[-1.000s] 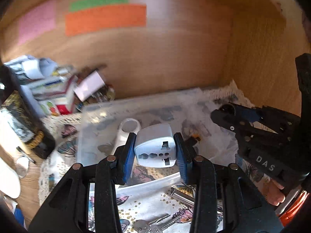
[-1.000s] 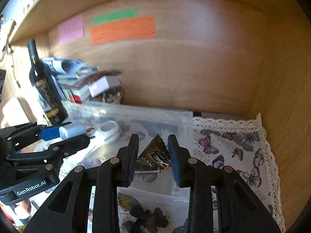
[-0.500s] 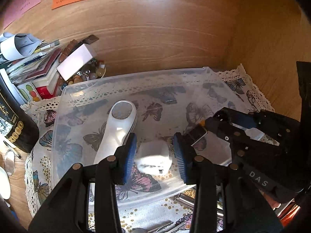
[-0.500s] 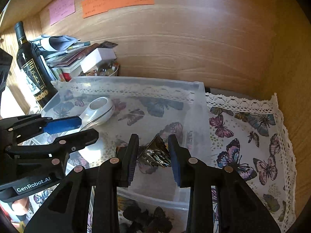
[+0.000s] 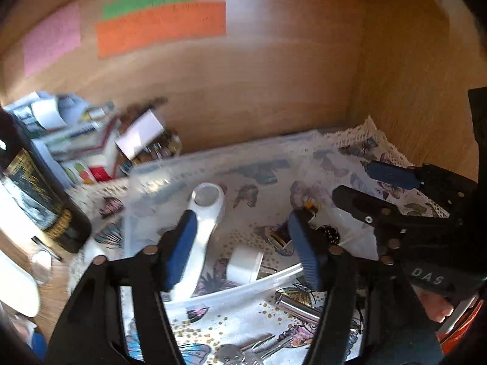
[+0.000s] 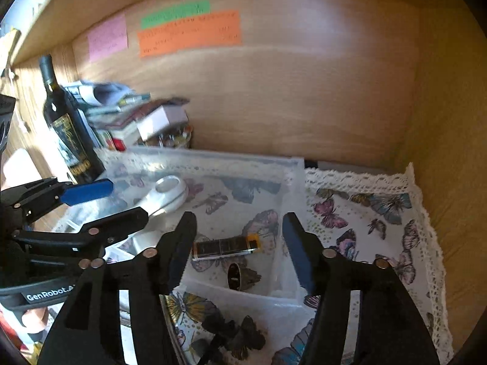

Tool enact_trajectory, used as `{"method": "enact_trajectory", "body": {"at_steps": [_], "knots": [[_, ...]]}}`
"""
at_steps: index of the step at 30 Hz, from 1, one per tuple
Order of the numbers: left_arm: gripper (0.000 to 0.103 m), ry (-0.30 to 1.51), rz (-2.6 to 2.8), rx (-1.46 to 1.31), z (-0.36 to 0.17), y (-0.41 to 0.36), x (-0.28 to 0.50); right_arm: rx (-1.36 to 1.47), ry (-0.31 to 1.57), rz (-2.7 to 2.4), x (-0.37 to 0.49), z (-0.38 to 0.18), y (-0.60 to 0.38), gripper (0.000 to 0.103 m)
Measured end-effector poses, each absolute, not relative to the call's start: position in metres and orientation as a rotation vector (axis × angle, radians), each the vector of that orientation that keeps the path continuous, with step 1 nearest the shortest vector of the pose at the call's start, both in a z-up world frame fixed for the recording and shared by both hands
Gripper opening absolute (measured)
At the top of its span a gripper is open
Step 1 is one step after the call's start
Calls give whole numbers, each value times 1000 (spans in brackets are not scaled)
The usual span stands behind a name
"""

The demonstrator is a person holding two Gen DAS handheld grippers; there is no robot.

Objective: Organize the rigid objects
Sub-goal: 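Release the plug adapter into the clear box with the left tool while the right drops its item, then grasp the silver metal tube with the right tool while the left tool grasps the keys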

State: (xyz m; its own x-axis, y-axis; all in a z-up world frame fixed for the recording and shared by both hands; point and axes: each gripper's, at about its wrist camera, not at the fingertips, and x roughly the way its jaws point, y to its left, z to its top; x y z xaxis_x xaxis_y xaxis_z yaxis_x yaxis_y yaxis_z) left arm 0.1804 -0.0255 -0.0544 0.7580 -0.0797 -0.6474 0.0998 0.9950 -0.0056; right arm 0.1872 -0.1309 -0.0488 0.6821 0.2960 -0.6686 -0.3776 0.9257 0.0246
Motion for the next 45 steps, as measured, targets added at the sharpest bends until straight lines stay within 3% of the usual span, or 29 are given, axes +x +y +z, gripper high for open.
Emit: {"method": "enact_trajectory", "body": {"at_steps": [4, 12, 23, 29, 37, 40, 45], "knots": [[82, 634, -82, 70, -39, -27, 158, -116, 682, 386, 173, -35, -136, 61], [92, 629, -90, 62, -39, -18, 125, -137, 657, 410, 144, -31, -137, 61], [92, 743, -70, 56, -85, -2, 94, -153, 802, 507, 121, -78, -115, 60], [92, 806, -89, 25, -112, 0, 83, -198, 882, 543, 115, -103, -101, 55], [74, 890, -141, 2, -139, -12, 81, -273, 966, 564, 115, -127, -91, 32], [65, 922, -167, -15, -146, -17, 82, -278, 972, 564, 115, -129, -91, 30], [65, 925, -170, 4, -148, -24, 82, -309, 971, 572, 113, -130, -89, 30]]}}
